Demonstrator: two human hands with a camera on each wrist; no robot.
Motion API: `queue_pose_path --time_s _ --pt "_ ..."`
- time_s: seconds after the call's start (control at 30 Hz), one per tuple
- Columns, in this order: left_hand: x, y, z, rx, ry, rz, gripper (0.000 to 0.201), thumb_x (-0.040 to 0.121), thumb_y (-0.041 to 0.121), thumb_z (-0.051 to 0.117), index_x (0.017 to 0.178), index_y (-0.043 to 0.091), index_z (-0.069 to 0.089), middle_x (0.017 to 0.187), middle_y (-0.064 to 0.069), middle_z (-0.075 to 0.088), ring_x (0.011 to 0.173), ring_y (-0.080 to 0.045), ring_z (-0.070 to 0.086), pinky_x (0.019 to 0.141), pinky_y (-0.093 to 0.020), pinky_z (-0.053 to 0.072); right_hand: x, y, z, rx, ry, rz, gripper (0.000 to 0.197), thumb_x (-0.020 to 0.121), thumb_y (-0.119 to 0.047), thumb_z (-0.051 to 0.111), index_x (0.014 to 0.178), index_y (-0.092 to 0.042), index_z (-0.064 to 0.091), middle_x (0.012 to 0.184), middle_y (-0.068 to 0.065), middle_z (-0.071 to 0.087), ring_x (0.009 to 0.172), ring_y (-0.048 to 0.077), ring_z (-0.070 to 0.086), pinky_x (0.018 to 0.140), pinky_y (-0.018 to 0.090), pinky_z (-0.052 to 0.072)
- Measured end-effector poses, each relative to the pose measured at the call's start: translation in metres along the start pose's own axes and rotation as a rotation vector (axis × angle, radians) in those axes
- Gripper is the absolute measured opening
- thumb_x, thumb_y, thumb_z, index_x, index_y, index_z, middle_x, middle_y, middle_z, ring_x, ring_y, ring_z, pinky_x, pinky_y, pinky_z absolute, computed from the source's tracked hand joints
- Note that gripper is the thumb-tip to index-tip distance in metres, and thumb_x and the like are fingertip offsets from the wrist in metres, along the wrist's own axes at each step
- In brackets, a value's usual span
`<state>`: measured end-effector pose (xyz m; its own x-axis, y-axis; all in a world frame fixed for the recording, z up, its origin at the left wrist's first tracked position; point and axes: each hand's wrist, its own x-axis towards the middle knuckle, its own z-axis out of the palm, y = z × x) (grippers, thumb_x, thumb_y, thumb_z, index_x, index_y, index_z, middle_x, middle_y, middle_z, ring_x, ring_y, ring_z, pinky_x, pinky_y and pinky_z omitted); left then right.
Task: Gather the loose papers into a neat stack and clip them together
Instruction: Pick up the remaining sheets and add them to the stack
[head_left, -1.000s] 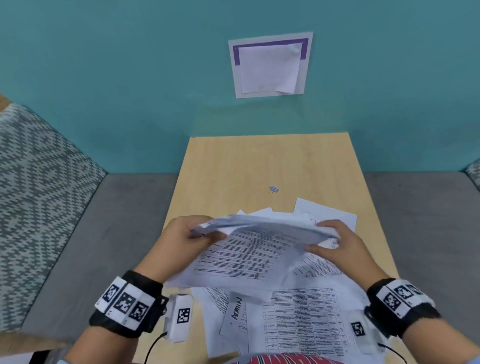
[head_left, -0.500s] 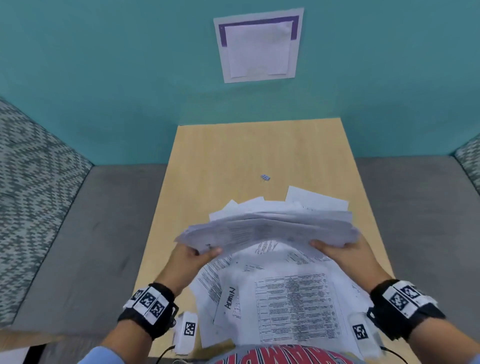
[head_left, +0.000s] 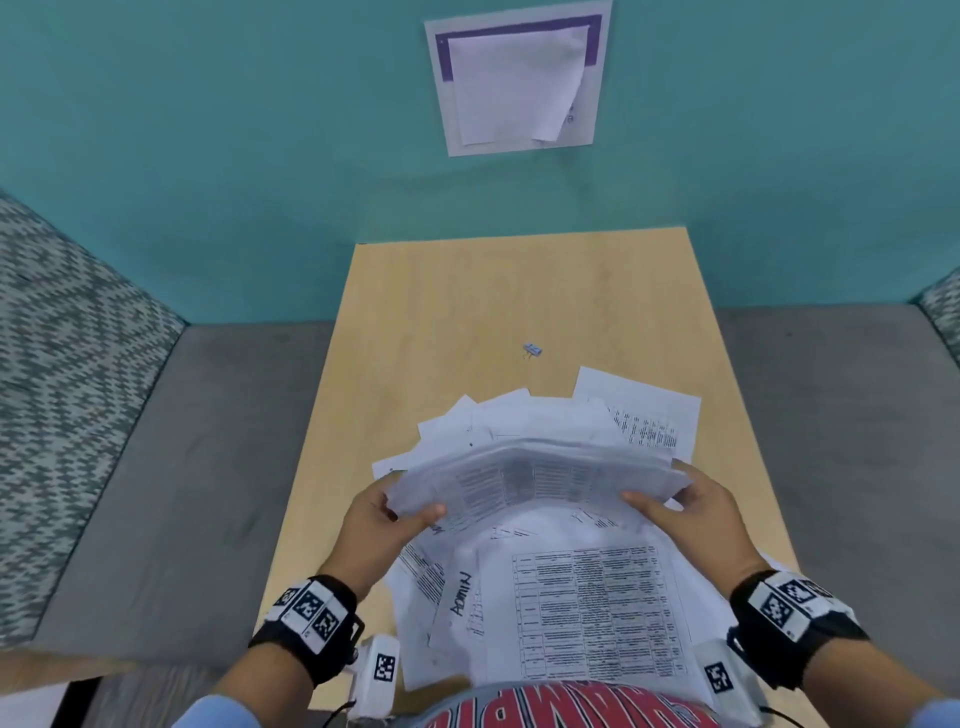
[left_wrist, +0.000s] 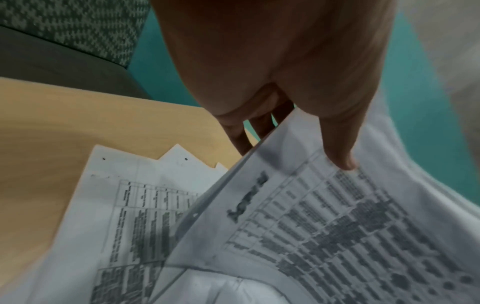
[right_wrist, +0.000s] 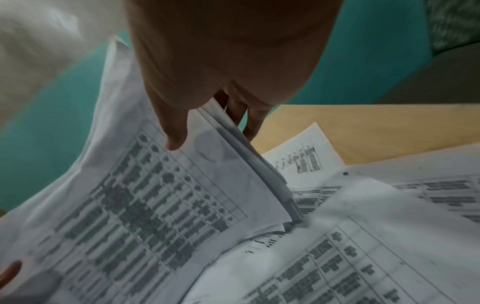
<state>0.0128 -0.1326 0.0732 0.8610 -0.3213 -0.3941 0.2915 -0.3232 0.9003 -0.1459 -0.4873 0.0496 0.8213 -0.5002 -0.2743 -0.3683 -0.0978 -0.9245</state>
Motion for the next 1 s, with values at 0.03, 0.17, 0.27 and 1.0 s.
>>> queue_pose_path --time_s 0.03,0.17,0.27,1.0 --pt "0.000 -0.002 0.003 0.010 -0.020 -0.018 0.034 0.084 0.006 0.087 0.115 0.016 0.076 0.110 -0.005 0.082 0.101 -0.026 0.079 0.085 -0.032 0.064 0.000 0.003 0.001 -0.015 -0.032 0.010 0.041 0.076 -0.026 0.091 0.114 -0.025 0.076 0.104 -0.008 0.082 0.101 0.008 0.076 0.089 0.025 0.059" --pt "0.003 -0.006 0.007 0.072 0.012 -0.053 0.020 0.088 0.015 0.085 0.108 0.016 0.082 0.105 -0.006 0.084 0.104 -0.028 0.078 0.099 -0.052 0.060 0.002 -0.006 0.007 -0.067 -0.050 -0.033 0.017 0.079 -0.036 0.083 0.096 -0.034 0.081 0.094 -0.010 0.082 0.092 0.012 0.076 0.076 0.018 0.056" --pt "0.004 0.002 0.005 0.045 0.086 0.011 0.013 0.089 0.015 0.084 0.102 0.014 0.082 0.100 -0.006 0.084 0.099 -0.026 0.079 0.094 -0.047 0.062 0.003 -0.019 0.008 -0.015 0.018 -0.081 0.020 0.090 -0.016 0.080 0.092 -0.036 0.080 0.093 -0.012 0.082 0.088 0.005 0.075 0.078 0.026 0.059" --pt "-0.038 0.137 0.040 0.585 -0.108 0.771 0.029 0.092 0.012 0.065 0.113 0.026 0.078 0.109 0.017 0.076 0.104 -0.002 0.071 0.091 -0.028 0.057 -0.001 -0.116 0.059 -0.737 -0.342 -0.453 0.016 0.097 -0.024 0.064 0.107 -0.033 0.073 0.085 -0.013 0.071 0.071 0.010 0.060 0.065 0.031 0.050"
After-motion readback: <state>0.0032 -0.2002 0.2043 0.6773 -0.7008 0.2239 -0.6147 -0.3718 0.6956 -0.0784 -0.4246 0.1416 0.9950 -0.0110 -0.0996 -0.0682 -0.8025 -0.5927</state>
